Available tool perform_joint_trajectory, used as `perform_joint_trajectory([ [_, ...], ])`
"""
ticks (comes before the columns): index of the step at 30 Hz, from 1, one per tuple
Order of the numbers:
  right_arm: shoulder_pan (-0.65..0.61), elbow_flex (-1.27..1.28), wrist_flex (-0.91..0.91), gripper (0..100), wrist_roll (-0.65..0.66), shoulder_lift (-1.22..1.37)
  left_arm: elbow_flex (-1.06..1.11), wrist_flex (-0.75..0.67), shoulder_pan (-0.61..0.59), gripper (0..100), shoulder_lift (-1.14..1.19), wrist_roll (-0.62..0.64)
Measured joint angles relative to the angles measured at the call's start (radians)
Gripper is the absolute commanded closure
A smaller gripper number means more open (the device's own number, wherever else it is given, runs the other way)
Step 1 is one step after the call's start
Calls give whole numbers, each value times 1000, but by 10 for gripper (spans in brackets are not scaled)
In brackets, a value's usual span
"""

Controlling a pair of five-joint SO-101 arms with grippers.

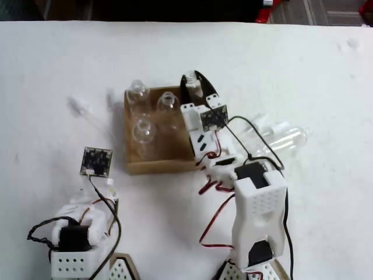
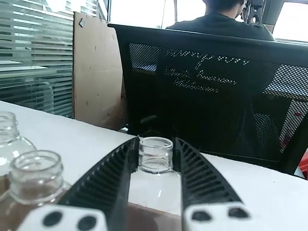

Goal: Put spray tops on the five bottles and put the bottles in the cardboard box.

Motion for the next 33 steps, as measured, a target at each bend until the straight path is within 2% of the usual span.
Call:
perform_joint_trajectory([
  [2,-5,12,3,824,0,0,0,0,0,977,0,0],
  [15,-23,92,3,846,-25,-55,0,0,0,977,0,0],
  [22,-23,157,11,846,-80,-192,0,0,0,977,0,0],
  [28,9,170,107,846,-112,-296,0,0,0,977,0,0],
  [33,29,235,169,847,-153,-493,0,0,0,977,0,0],
])
